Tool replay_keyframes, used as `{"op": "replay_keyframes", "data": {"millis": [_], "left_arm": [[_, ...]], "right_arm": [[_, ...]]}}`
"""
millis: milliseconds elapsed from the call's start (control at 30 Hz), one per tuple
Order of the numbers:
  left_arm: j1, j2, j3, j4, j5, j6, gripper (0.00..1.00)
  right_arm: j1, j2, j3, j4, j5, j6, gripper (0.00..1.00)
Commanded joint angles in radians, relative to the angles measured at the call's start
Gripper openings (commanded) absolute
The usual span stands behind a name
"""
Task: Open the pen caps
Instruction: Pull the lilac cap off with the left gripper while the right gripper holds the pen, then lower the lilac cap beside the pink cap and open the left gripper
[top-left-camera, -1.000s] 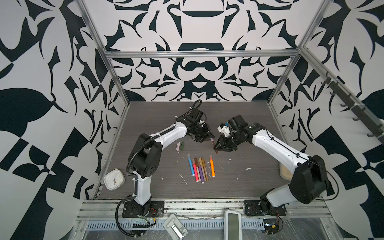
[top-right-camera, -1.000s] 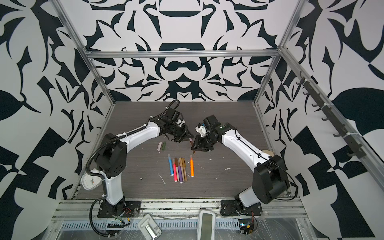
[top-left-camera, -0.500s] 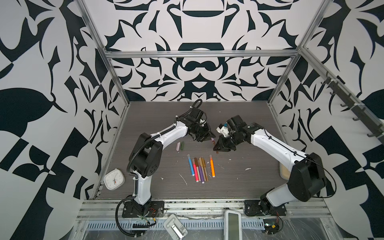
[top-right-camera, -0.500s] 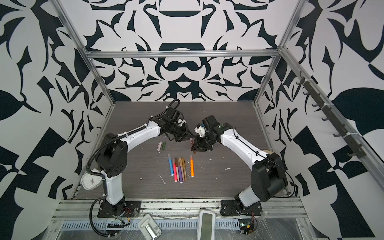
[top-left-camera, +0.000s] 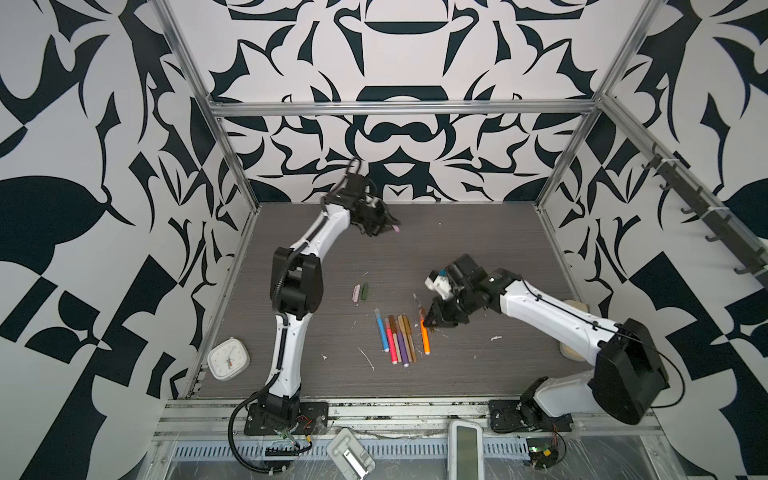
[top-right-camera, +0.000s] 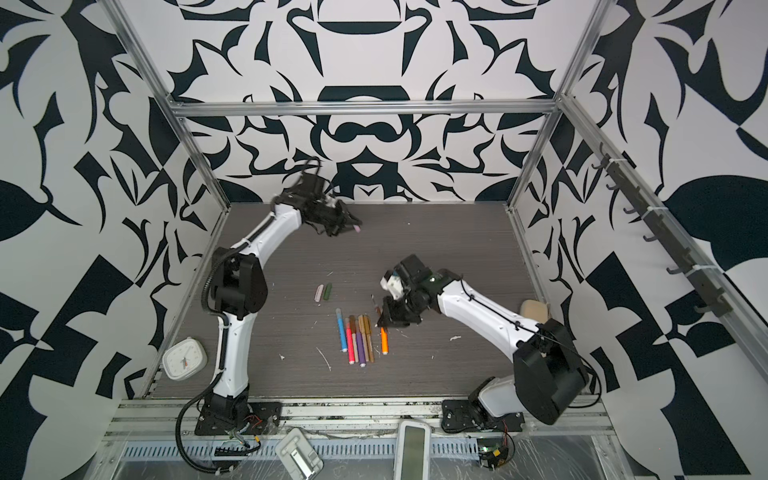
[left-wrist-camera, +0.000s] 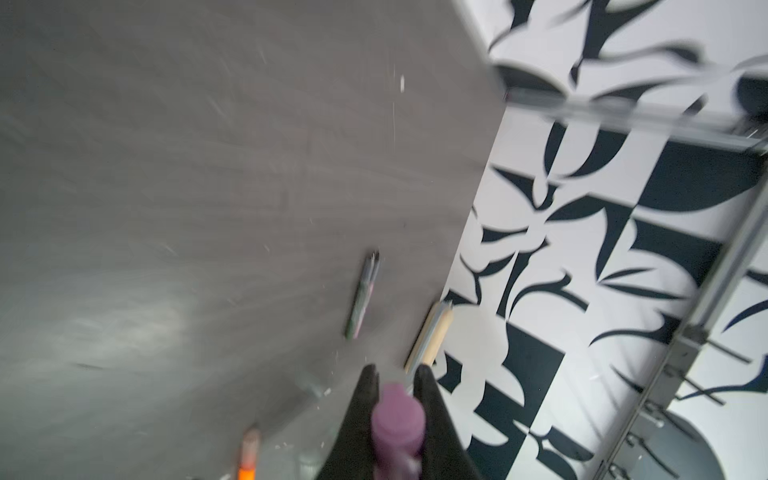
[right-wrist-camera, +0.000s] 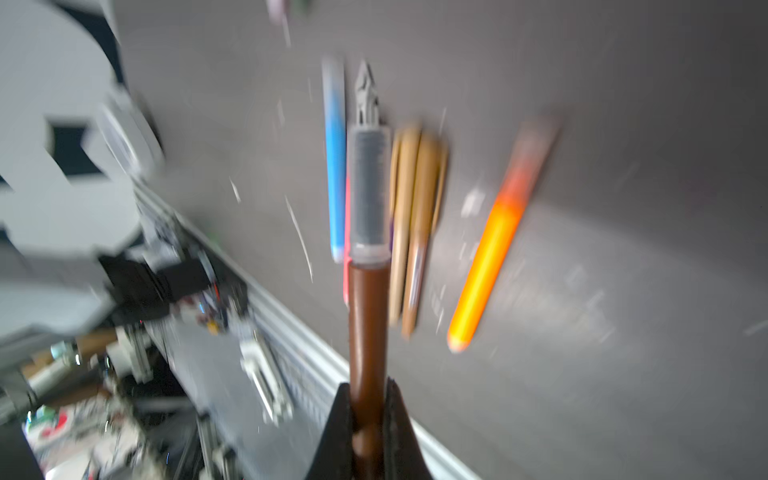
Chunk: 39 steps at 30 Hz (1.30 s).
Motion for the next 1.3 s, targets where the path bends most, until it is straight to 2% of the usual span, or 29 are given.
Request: {"op": "replay_keyframes", "data": {"millis": [0,100,267,367,467,600,767,1033,1267], "left_arm": [[0.036,-0.011,0.04,-0.23,-0.039,0.12,0.0],[0.043,-0.071,-0.082,-0.277,-0.107,0.228,0.0],[0.057,-0.115,-0.183,-0.517,-0.409,0.466,0.0],[0.048,-0.127,-0.253,-0.586,-0.54,0.553,0.0],[0.041,-0.157,-0.355,-0.586,-0.608,0.597,0.0],[0.018,-0.199,-0.473,-0.562,-0.644,0.616,0.0],[-0.005,-0.218,-0.563,-0.522,-0.615,0.612,0.0],[-0.031,-0.17,-0.536,-0.512,-0.579,0.592,0.0],[-0.073,-0.15,-0.544,-0.497,-0.56,0.571,0.07]], "right_arm": [[-0.006,-0.119,-0.049,0.027,0.017,0.1,0.0],[-0.008,-0.167,-0.061,0.039,0.049,0.13,0.0],[-0.013,-0.196,-0.04,-0.021,0.099,0.101,0.0],[-0.022,-0.199,-0.043,-0.032,0.107,0.086,0.0],[-0.029,-0.18,-0.042,-0.03,0.097,0.08,0.0],[-0.029,-0.151,-0.029,-0.013,0.086,0.079,0.0],[-0.031,-0.102,-0.008,0.003,0.07,0.073,0.0],[-0.03,-0.073,0.005,0.014,0.06,0.073,0.0],[-0.031,-0.079,-0.007,0.02,0.062,0.078,0.0]]}}
